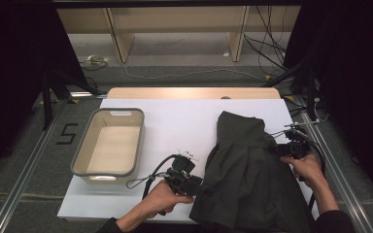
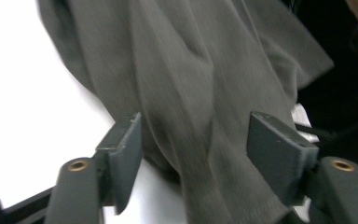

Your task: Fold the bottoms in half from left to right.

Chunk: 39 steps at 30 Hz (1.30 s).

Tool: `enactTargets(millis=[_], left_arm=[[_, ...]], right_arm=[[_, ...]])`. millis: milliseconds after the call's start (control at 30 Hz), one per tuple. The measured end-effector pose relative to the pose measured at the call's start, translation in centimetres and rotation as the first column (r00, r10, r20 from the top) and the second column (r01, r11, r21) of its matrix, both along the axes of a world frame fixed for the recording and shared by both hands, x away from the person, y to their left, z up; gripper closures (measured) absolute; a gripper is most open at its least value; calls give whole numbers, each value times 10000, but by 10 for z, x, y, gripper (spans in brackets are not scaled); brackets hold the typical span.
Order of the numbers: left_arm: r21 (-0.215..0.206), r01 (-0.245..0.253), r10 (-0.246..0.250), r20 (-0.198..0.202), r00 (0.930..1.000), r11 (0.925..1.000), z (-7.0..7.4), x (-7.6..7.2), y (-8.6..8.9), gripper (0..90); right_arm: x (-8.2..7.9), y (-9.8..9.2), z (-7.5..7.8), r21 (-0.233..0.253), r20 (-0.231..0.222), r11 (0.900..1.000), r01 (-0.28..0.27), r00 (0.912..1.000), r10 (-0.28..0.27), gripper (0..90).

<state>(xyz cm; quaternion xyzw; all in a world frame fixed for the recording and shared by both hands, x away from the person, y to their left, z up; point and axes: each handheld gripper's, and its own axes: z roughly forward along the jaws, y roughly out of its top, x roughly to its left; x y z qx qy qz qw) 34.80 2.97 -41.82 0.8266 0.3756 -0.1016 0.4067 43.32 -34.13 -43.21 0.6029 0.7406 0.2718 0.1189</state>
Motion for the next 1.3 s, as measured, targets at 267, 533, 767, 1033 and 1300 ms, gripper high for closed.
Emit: enactTargets(millis=[267, 533, 767, 1033, 1300], left_arm=[[63, 535, -535, -5, 9986, 9985, -4, 1, -22, 854], [526, 902, -872, -580, 9945, 9945, -33, -6, -51, 857], [30, 1536, -1524, -1062, 9826, 9881, -33, -21, -45, 753], [-158, 1792, -1795, -1500, 9722, 9837, -38, -31, -43, 723], [-296, 2186, -2206, -1237, 9675, 9754, -32, -34, -49, 641]], right_arm=[[1, 2, -2, -157, -30, 9999, 15, 10000, -16, 671], [1, 6, -3, -376, -67, 9993, 2, 10000, -4, 679], [1, 7, -8, -536, -142, 9986, -24, 9999, 16, 678], [0, 8, -8, -561, -80, 9984, 2, 10000, -6, 679], [-1, 8, -8, -555, -73, 9985, 22, 10000, -26, 666]])
